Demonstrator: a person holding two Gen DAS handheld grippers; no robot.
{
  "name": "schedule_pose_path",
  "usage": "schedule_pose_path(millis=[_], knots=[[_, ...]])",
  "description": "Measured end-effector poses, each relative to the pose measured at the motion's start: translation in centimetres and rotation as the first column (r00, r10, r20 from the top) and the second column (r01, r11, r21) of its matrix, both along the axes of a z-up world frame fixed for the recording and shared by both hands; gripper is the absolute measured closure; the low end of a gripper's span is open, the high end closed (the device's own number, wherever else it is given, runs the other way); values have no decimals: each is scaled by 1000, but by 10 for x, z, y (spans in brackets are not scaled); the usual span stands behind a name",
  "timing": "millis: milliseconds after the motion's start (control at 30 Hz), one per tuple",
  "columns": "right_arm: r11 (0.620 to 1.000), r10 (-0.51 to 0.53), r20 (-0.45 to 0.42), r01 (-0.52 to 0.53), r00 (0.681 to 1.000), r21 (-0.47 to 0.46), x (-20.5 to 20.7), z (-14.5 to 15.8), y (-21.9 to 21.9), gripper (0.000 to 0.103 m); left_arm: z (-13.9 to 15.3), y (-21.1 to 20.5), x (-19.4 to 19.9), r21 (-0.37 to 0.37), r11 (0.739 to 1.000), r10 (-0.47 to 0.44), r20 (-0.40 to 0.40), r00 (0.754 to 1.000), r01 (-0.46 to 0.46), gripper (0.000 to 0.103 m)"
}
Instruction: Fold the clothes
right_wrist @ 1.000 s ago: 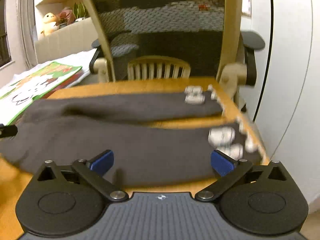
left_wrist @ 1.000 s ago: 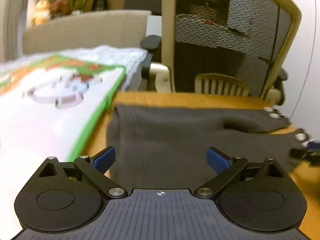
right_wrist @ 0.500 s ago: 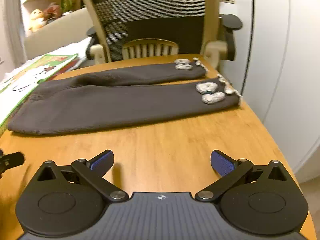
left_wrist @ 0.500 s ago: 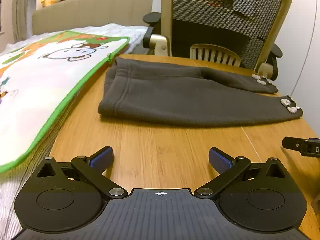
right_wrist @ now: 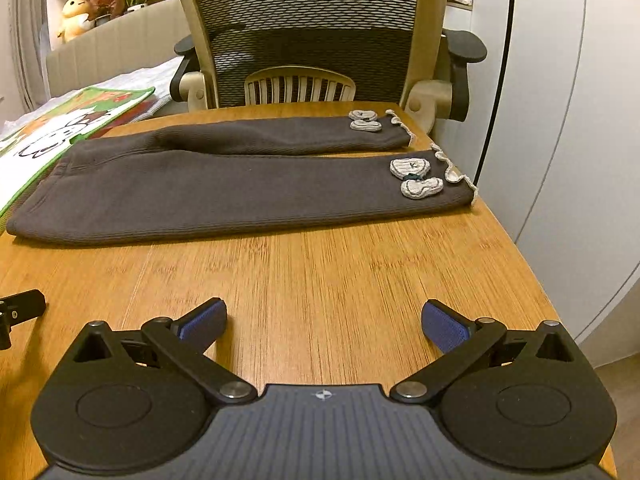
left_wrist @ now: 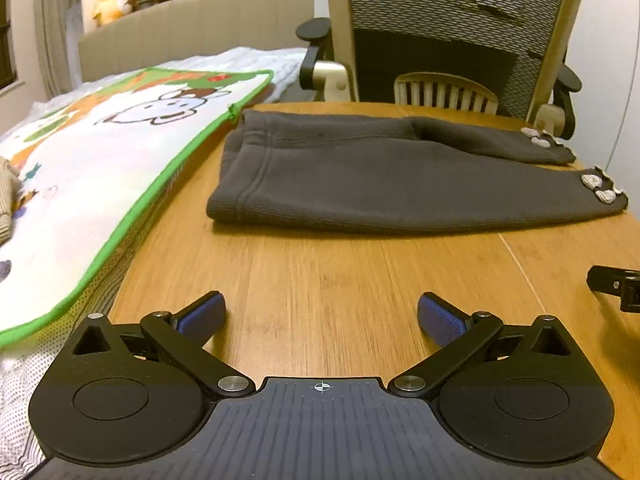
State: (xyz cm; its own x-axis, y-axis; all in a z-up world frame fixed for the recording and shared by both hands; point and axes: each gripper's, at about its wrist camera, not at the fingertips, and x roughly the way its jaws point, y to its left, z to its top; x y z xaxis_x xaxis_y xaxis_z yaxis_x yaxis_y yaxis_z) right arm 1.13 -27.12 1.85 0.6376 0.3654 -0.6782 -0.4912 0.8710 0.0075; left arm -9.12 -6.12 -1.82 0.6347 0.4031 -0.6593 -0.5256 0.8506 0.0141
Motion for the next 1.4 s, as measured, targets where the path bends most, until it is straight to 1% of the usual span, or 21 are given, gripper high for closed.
schedule_pose_path(millis=[100,167,233,1400], knots=[[1000,1,0,-1,1000,0,1,0,0,0,0,-2,0,0,1000,1,0,1000,-1,0],[1000,3,-1,-3,1000,0,3,1,1,0,-1,13,-4,-1,1000,-23,2,1000,23,0],[1000,10,-3,-10,1000,-3,10,2,6,0,-1,12,-4,-1,1000,-22,1,1000,22,0],[1000,14,-5,-14,1000,0,14,1,5,0,1,4,-2,1,1000,-6,1,1000,6,0]])
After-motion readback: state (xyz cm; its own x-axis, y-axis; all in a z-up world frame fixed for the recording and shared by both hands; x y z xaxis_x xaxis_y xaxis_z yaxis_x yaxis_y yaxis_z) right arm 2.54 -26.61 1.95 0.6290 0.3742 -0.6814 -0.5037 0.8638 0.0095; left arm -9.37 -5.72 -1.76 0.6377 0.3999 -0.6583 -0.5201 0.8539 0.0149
